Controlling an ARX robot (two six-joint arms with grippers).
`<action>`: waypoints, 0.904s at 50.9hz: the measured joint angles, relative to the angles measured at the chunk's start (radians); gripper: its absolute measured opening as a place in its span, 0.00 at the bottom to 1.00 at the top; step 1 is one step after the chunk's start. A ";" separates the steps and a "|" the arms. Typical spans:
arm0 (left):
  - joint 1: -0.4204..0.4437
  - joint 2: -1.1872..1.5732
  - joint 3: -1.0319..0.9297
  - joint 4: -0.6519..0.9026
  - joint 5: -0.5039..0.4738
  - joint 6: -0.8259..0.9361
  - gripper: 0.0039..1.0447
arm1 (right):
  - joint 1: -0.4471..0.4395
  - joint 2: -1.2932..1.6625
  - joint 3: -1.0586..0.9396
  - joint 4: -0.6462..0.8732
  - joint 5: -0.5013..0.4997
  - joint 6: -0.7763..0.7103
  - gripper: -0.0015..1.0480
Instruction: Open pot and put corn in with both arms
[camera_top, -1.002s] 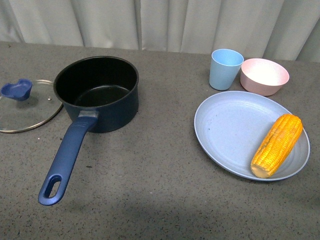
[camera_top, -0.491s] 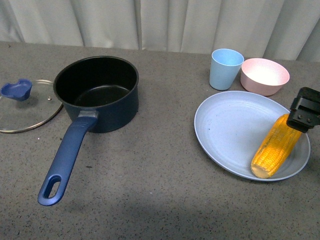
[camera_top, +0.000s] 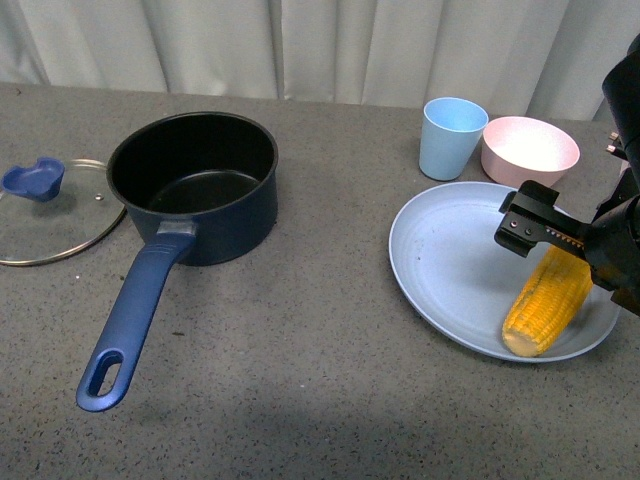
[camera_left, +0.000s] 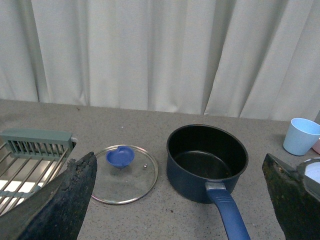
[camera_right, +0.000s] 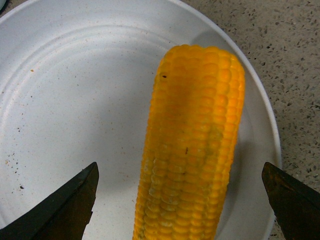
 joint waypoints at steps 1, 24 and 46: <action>0.000 0.000 0.000 0.000 0.000 0.000 0.94 | 0.001 0.006 0.008 -0.005 -0.003 0.002 0.91; 0.000 0.000 0.000 0.000 0.000 0.000 0.94 | 0.016 0.048 0.055 -0.018 -0.058 -0.019 0.42; 0.000 0.000 0.000 0.000 0.000 0.000 0.94 | 0.016 0.046 0.054 0.012 -0.066 -0.070 0.11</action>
